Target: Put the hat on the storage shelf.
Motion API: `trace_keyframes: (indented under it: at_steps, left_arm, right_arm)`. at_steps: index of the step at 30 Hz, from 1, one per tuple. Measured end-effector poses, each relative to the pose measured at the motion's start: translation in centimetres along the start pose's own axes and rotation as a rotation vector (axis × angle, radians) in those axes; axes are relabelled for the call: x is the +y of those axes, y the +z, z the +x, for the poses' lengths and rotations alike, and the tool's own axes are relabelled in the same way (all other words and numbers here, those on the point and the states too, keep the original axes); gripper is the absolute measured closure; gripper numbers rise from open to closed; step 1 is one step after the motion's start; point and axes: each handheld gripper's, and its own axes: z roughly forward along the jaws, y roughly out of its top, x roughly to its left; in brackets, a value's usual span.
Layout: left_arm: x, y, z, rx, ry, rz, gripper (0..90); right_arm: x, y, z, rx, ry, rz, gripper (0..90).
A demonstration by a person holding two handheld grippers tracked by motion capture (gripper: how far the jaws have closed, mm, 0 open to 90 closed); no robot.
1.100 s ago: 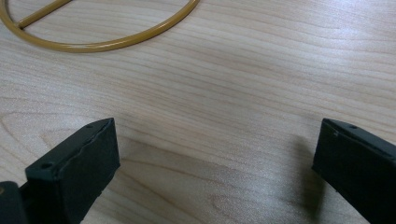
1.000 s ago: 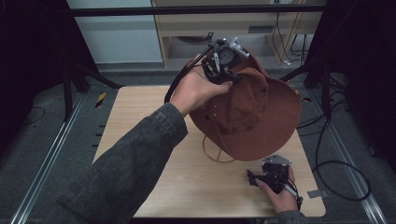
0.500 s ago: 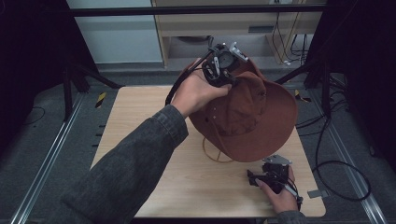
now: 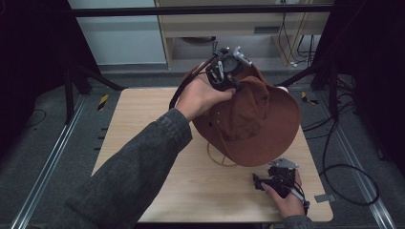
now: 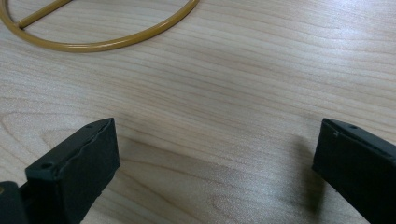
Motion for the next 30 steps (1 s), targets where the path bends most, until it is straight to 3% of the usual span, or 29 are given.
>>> trace_keyframes:
  at_steps: [30]
  left_arm:
    - [-1.1, 1.8, 0.1, -0.026, -0.012, 0.028, 86.8]
  right_arm:
    - [0.0, 0.0, 0.0, 0.0, 0.0, -0.001, 0.5]
